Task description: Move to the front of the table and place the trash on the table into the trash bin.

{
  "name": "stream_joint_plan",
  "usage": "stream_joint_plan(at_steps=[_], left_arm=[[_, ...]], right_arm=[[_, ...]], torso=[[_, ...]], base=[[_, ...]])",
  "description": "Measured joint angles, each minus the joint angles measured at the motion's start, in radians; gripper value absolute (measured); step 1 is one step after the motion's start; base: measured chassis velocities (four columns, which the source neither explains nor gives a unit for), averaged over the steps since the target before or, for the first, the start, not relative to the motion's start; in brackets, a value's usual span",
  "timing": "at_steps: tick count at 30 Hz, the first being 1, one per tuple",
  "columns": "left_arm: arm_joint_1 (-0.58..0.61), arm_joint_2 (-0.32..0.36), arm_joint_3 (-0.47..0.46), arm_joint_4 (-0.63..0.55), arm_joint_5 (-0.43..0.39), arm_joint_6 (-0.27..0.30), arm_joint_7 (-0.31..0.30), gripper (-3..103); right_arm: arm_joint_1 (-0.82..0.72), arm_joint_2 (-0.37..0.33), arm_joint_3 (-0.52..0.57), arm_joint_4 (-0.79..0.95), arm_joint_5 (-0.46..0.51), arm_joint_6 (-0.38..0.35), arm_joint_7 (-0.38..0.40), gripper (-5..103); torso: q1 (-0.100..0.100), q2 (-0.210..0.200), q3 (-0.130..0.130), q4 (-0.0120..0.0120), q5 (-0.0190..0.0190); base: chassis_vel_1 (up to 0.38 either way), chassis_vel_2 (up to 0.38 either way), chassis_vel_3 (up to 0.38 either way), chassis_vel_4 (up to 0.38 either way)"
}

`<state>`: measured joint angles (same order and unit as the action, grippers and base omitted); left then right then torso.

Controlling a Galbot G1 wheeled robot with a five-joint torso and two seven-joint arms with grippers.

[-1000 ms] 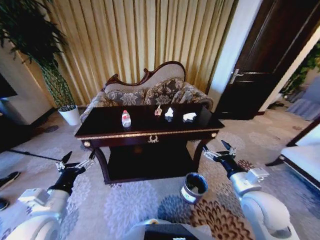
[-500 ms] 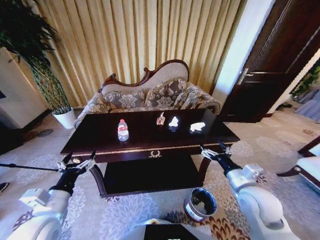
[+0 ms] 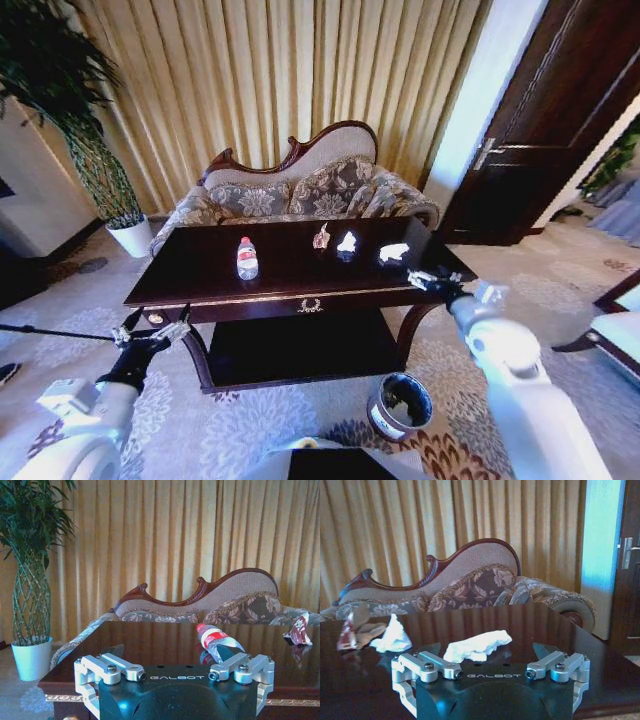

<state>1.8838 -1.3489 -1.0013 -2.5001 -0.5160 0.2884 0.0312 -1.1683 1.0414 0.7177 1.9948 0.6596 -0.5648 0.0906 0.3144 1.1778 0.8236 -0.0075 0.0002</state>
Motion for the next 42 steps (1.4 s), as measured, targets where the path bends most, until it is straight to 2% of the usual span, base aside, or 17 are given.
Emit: stream_joint_plan(at_steps=[4,8,13,23,38,39,42], left_arm=[[0.007,-0.002,0.001,0.0,0.002,0.001,-0.001,100],[0.006,0.003,0.002,0.0,0.002,0.005,-0.008,100],[0.009,0.0,0.003,0.0,0.0,0.008,-0.011,100],[0.007,0.003,-0.004,0.0,-0.002,0.008,-0.012,100],[0.006,0.001,-0.013,0.0,-0.005,0.005,-0.011,100],[0.006,0.001,-0.013,0.0,-0.005,0.005,-0.011,100],[0.005,0.002,-0.013,0.0,-0.005,0.004,-0.01,100]], right_arm=[[0.064,-0.009,-0.048,-0.06,0.0,-0.004,0.016,100],[0.229,-0.001,-0.159,-0.201,-0.008,-0.011,0.046,100],[0.303,0.014,-0.225,-0.284,-0.034,-0.019,0.051,100],[0.363,0.049,-0.278,-0.377,-0.085,-0.021,0.059,100],[0.423,0.09,-0.314,-0.483,-0.11,-0.014,0.077,100],[0.424,0.091,-0.315,-0.483,-0.11,-0.013,0.077,103],[0.424,0.09,-0.32,-0.483,-0.117,0.002,0.077,89]], torso=[[0.0,0.0,0.0,-0.0001,-0.0003],[0.0,0.0,0.0,0.0002,-0.0001],[0.0,0.0,0.0,0.0001,-0.0002],[0.0,0.0,0.0,0.0,-0.0002],[0.0,0.0,0.0,0.0,-0.0002],[0.0,0.0,0.0,0.0,-0.0002],[0.0,0.0,0.0,0.0,-0.0002]], base=[[0.0,0.0,0.0,0.0],[0.0,0.0,0.0,0.0],[0.0,0.0,0.0,0.0],[0.0,0.0,0.0,0.0],[0.0,0.0,0.0,0.0],[0.0,0.0,0.0,0.0],[0.0,0.0,0.0,0.0]])
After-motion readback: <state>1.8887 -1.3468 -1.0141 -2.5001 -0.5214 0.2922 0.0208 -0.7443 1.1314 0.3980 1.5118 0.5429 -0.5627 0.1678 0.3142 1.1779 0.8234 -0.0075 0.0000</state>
